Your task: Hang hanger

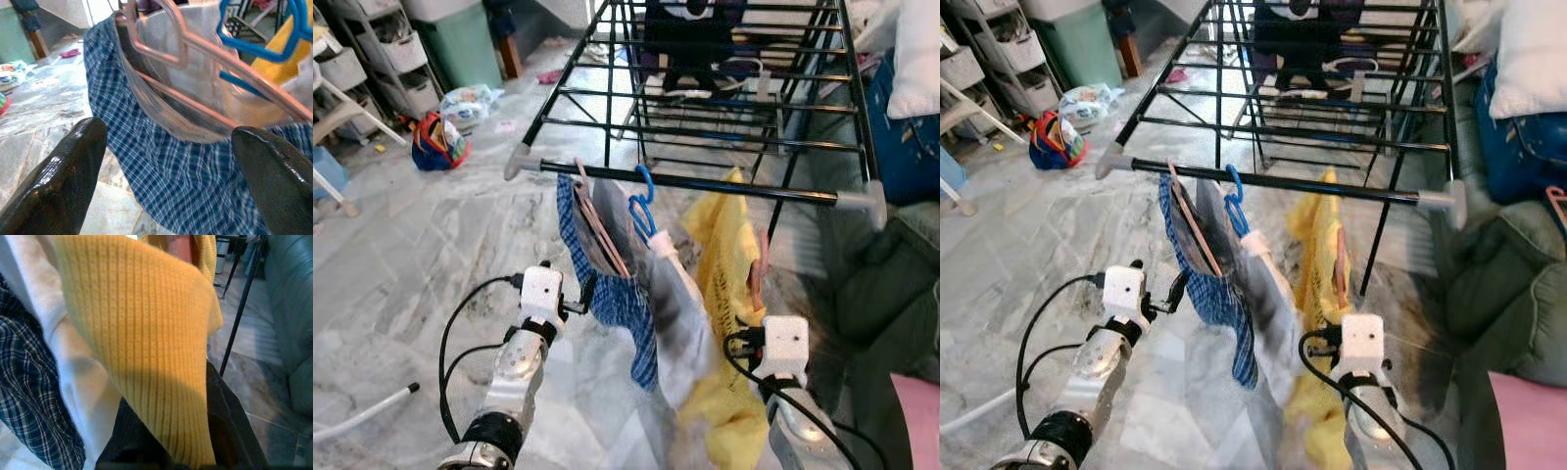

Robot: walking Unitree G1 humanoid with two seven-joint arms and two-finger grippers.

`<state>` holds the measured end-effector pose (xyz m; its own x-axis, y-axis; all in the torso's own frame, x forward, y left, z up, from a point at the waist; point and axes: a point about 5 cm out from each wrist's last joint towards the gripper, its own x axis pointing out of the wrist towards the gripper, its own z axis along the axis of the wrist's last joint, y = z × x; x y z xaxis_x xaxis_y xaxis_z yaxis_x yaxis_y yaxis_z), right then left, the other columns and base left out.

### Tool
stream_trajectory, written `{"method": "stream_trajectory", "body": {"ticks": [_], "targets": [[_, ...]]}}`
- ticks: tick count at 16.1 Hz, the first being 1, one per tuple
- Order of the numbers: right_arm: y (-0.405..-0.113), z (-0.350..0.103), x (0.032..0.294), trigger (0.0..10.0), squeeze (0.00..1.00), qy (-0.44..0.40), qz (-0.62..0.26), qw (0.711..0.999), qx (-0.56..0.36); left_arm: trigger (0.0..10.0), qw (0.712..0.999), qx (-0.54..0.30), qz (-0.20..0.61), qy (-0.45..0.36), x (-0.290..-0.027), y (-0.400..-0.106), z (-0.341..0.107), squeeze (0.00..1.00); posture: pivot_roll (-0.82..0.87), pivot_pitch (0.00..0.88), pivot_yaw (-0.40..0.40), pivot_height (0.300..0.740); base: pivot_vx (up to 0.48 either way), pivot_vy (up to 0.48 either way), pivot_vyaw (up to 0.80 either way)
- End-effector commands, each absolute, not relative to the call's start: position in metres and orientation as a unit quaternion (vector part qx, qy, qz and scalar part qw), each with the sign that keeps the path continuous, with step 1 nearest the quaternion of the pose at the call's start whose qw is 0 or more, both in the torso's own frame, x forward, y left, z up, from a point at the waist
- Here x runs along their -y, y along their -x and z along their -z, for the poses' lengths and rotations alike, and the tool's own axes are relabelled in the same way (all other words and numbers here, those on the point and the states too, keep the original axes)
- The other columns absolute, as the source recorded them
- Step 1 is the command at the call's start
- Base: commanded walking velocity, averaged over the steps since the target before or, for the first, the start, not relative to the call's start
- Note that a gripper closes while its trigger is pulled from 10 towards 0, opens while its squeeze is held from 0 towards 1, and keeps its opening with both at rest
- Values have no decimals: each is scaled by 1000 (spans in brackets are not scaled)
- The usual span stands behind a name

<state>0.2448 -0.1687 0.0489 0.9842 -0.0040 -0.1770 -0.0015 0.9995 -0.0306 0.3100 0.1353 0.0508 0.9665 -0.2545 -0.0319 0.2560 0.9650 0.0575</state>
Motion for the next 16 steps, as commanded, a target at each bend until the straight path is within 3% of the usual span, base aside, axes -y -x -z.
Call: {"method": "stream_trajectory", "body": {"ticks": [1, 8, 16], "targets": [[-250, -66, 166, 10000, 0, 19, -1, 999, -49, 10000, 990, -22, 131, -42, -141, -306, -46, 0, -158, 179, 67, 740, 0, 0, 0], [-277, -99, 168, 10000, 0, 2, -9, 1000, -10, 10000, 989, -25, 136, -52, -144, -304, -47, 0, -141, 172, 77, 740, 0, 0, 0], [-311, -105, 190, 10000, 0, -6, 16, 999, -49, 10000, 988, -22, 143, -44, -139, -304, -47, 0, -144, 171, 70, 740, 0, 0, 0]]}}
